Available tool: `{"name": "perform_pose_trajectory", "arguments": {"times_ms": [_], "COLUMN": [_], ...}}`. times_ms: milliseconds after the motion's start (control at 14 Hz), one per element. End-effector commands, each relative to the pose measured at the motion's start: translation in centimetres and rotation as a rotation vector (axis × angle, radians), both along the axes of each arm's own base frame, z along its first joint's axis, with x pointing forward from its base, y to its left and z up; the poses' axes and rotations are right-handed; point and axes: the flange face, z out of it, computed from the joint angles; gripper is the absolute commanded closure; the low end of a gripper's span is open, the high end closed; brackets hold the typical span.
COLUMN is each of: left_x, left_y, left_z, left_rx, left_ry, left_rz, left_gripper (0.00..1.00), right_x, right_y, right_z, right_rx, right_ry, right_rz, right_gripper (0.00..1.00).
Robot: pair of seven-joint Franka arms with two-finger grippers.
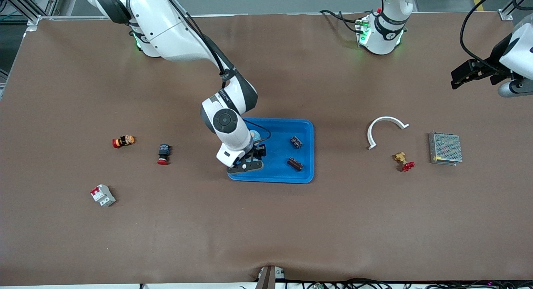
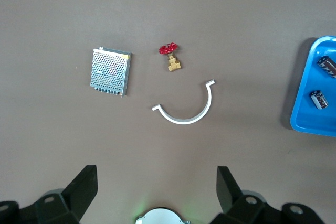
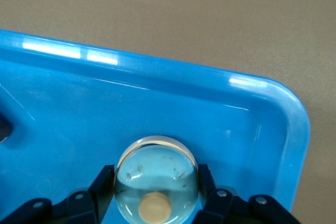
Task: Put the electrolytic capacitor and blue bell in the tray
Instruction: 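Lower the bell into the tray beside the first bell and open the right gripper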
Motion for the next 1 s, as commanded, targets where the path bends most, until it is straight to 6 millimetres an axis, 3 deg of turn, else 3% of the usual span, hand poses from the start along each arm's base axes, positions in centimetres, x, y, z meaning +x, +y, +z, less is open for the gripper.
{"name": "perform_pose_trajectory", "arguments": {"times_ms": [0, 71, 357, 500, 643, 929], "left_x": [-0.5, -0.6, -0.5, -0.5, -0.5, -0.5], "left_y": [0.0, 0.0, -0.1, -0.2, -0.2, -0.2], "left_z": [0.5, 0.6, 0.6, 0.7, 0.6, 0.7], "left_rx": [-0.019, -0.019, -0.019, -0.019, -0.019, -0.019], "left_ry": [-0.014, -0.016, -0.019, -0.022, -0.02, -0.022], "left_rz": [-0.02, -0.02, -0.022, -0.024, -0.025, -0.025], "left_gripper": [0.0, 0.0, 0.0, 0.0, 0.0, 0.0], "right_x": [-0.3, -0.3, -0.1, 0.0, -0.2, -1.3], "right_y": [0.4, 0.5, 0.2, 0.0, -0.5, -2.6], "right_z": [-0.3, -0.3, 0.4, 2.7, 6.1, 15.1], "right_rx": [-0.009, -0.008, -0.009, -0.016, -0.037, -0.064], "right_ry": [-0.023, -0.025, -0.019, -0.003, 0.042, 0.125], "right_rz": [-0.007, -0.014, -0.013, -0.011, -0.015, -0.028], "right_gripper": [0.11, 0.0, 0.0, 0.0, 0.0, 0.0]}}
